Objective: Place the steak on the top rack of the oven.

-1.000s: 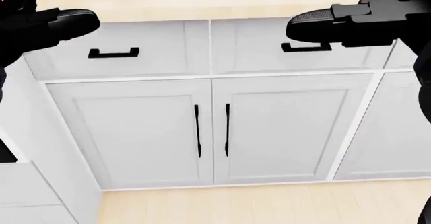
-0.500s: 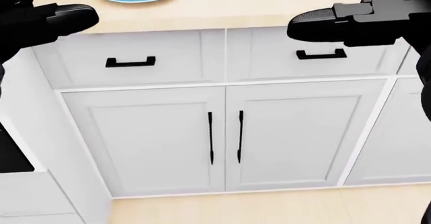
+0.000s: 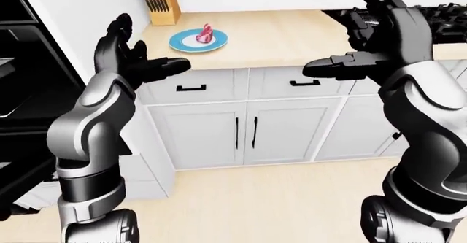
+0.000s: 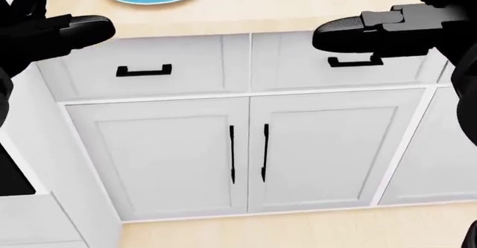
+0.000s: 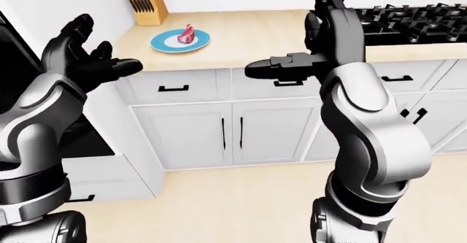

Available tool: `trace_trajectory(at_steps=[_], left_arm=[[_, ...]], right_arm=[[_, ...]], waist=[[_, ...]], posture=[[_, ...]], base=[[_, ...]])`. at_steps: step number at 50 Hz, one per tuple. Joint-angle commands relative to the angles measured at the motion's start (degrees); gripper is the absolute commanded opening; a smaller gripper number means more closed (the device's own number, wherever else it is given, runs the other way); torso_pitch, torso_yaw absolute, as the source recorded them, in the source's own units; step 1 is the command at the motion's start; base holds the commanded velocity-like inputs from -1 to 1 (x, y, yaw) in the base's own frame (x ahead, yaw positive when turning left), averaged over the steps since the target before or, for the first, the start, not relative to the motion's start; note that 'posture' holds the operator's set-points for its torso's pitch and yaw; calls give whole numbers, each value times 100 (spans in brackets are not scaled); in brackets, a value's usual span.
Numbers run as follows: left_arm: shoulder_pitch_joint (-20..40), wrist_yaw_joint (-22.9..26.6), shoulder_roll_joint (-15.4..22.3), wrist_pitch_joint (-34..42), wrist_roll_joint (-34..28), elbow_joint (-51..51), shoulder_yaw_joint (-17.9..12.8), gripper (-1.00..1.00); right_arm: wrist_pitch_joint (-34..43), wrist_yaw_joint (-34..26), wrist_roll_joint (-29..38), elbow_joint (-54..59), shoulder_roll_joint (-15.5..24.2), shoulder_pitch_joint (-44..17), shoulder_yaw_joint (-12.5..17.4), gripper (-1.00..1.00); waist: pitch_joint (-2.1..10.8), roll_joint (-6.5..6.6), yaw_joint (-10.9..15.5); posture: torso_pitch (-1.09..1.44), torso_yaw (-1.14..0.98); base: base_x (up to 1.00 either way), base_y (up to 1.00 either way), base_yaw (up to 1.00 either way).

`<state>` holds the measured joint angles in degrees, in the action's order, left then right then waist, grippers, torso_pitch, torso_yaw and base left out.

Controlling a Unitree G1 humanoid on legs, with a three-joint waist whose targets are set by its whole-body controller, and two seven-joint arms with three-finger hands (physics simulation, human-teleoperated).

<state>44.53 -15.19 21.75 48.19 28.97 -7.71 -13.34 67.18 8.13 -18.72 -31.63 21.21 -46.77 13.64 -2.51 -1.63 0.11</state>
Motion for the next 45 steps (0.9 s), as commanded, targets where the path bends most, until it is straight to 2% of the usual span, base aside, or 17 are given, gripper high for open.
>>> trace_trajectory(at_steps=[1, 4, 6, 7, 8, 10, 16, 18, 20, 23, 29, 31, 33, 34, 36, 41, 45], left_arm=[[211, 5, 115, -243, -47, -190, -142, 100], [219, 8, 103, -256, -60, -165, -122, 100], [240, -9, 119, -209, -36, -174, -155, 100], [237, 9, 123, -244, -47, -153, -145, 100], [247, 2, 127, -226, -39, -163, -150, 100], [246, 4, 137, -231, -41, -160, -155, 100], [260, -6, 156, -222, -11, -160, -162, 100], [248, -9, 148, -226, -17, -171, -148, 100], [230, 4, 145, -227, -26, -190, -134, 100], [247, -7, 164, -158, 12, -243, -181, 100], [233, 5, 144, -208, -26, -192, -144, 100], [238, -6, 147, -162, -2, -235, -162, 100], [231, 30, 168, -225, -6, -177, -183, 100], [249, -14, 181, -151, 20, -224, -202, 100], [264, -28, 203, -136, 43, -231, -215, 100], [241, -31, 219, -131, 81, -256, -217, 100], [191, -9, 167, -184, 24, -253, -141, 100]], right_arm=[[-186, -18, -23, -156, 34, -209, 4, 100], [-267, -39, 4, -76, 25, -184, -20, 100], [-224, -36, -6, -96, 30, -217, 4, 100], [-242, -44, -2, -86, 40, -204, 14, 100], [-254, -45, -1, -75, 39, -198, 15, 100], [-310, -45, 12, -34, 9, -185, -21, 100], [-292, -61, 28, -51, -8, -182, -36, 100], [-287, -64, 27, -63, -7, -183, -30, 100], [-292, -70, 29, -68, -9, -179, -34, 100], [-202, -50, 8, -133, -20, -216, -26, 100], [-239, -78, 33, -101, -36, -205, -49, 100], [-151, -54, 15, -167, -46, -238, -42, 100], [-137, -49, 7, -192, -42, -238, -30, 100], [-154, -50, 13, -181, -42, -225, -39, 100], [-148, -48, 7, -186, -50, -217, -39, 100], [-120, -36, 3, -221, -60, -224, -50, 100], [-121, -51, -9, -226, -47, -211, -12, 100]], waist=[[118, 8, 34], [93, 209, 0], [117, 474, -49], [184, 689, -66], [120, 476, -8], [120, 567, -22], [89, 254, 21], [92, 90, 47], [173, -231, 68], [135, -163, 51], [80, 147, 10], [73, 319, -19], [153, 659, -59], [163, 578, -48], [126, 602, -43], [133, 352, 4], [118, 20, 57]], posture=[[0, 0], [0, 0], [0, 0], [0, 0], [0, 0], [0, 0], [0, 0], [0, 0], [0, 0], [0, 0], [0, 0], [0, 0], [0, 0], [0, 0], [0, 0], [0, 0], [0, 0]], base=[[12, 3, 0], [13, 1, 0], [13, 0, 0], [14, 0, 0], [13, 0, 0], [13, 0, 0], [14, 0, 0], [14, 0, 0], [13, 0, 0], [13, 0, 0], [14, 0, 0], [14, 0, 0], [14, 0, 0], [16, 0, 0], [14, 0, 0], [14, 0, 0], [15, 0, 0]])
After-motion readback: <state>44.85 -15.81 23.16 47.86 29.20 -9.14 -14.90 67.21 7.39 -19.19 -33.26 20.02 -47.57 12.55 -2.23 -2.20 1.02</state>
